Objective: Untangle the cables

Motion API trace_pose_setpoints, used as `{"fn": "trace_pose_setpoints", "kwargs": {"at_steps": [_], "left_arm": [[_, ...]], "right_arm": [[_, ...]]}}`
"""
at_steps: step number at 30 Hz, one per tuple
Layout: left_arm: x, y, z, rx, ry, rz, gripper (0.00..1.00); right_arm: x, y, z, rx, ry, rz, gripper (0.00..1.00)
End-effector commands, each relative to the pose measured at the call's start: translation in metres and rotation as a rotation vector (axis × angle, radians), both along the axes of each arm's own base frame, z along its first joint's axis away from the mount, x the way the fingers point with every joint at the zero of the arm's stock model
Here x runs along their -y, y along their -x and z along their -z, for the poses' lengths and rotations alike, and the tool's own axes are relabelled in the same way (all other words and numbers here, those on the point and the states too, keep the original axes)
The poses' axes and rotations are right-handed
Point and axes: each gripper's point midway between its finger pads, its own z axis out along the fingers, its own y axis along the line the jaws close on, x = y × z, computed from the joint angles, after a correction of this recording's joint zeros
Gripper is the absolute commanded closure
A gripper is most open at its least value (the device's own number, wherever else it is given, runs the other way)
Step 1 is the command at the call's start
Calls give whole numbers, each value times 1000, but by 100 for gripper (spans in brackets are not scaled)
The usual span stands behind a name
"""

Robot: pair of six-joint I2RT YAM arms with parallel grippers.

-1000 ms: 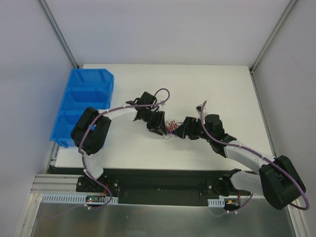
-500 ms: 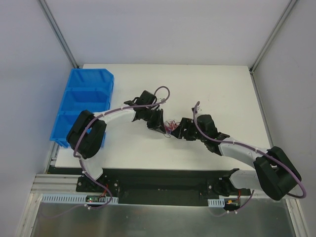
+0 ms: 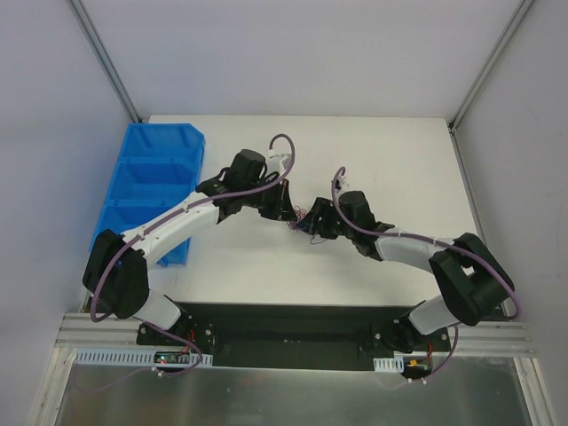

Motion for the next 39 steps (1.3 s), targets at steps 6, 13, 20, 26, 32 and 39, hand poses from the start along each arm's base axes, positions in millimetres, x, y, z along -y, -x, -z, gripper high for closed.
{"fn": "trace_pose_setpoints", "kwargs": {"at_steps": [6, 13, 20, 26, 32, 39], "left_arm": [[10, 20, -34, 133, 92, 108, 100], [11, 50, -69, 355, 123, 159, 100], [-24, 71, -138, 725, 252, 113, 100], [-65, 82, -204, 882, 297, -16, 100], [-91, 97, -270, 871, 309, -80, 100], [-78, 101, -323, 814, 379, -55, 100]], "right_arm": [[-41, -24, -33, 146, -72, -50, 32], [-14, -50, 6, 100, -14, 216, 60], [26, -57, 21, 99, 45, 330, 82], [65, -58, 27, 60, 74, 364, 82], [86, -51, 16, 29, 226, 311, 82], [59, -35, -16, 151, 222, -63, 64]]}}
